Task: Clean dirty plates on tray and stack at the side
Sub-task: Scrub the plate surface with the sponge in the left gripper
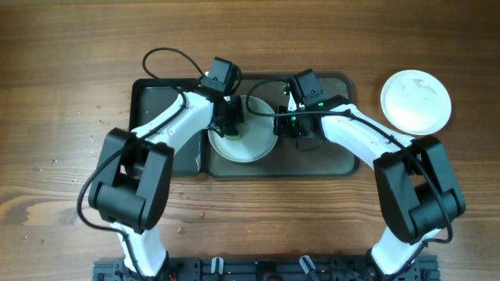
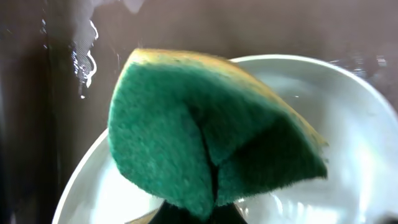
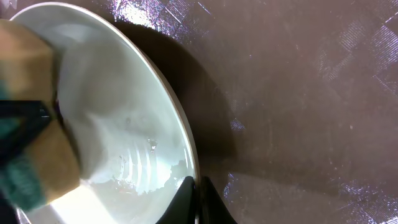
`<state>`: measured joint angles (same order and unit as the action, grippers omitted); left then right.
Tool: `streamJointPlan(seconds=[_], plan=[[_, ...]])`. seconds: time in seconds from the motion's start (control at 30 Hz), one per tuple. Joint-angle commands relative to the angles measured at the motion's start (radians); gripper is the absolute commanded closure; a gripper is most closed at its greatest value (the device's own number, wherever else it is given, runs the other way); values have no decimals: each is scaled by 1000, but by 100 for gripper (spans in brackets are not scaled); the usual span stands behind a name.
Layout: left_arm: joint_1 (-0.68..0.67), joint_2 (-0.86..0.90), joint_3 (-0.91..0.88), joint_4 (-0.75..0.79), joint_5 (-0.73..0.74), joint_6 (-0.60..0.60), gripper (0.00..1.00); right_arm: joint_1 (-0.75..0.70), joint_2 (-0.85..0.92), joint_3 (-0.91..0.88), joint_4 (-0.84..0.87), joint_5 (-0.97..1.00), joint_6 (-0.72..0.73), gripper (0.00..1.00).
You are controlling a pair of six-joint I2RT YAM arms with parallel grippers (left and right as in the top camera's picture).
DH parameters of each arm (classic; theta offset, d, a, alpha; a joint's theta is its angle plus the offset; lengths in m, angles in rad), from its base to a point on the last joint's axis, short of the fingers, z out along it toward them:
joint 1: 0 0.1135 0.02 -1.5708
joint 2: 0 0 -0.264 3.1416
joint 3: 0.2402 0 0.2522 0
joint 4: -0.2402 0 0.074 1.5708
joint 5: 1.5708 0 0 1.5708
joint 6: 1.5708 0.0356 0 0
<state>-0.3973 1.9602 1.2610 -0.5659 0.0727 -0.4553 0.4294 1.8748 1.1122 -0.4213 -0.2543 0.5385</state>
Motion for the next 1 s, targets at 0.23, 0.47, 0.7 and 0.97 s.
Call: streamJointPlan(seconds=[0.23,0.47,0.7,0.97], plan=[[6,96,16,9,103,-23,96,0,18,-8,7,-9,15,96],[14,97,17,42,291,2,96,0,18,-8,10,-9,14,96],[61,90,24,70,542,14,96,0,18,-8,10,-9,14,96],[121,-102,32,64,539,59,96,0,18,-8,10,-9,13,96]])
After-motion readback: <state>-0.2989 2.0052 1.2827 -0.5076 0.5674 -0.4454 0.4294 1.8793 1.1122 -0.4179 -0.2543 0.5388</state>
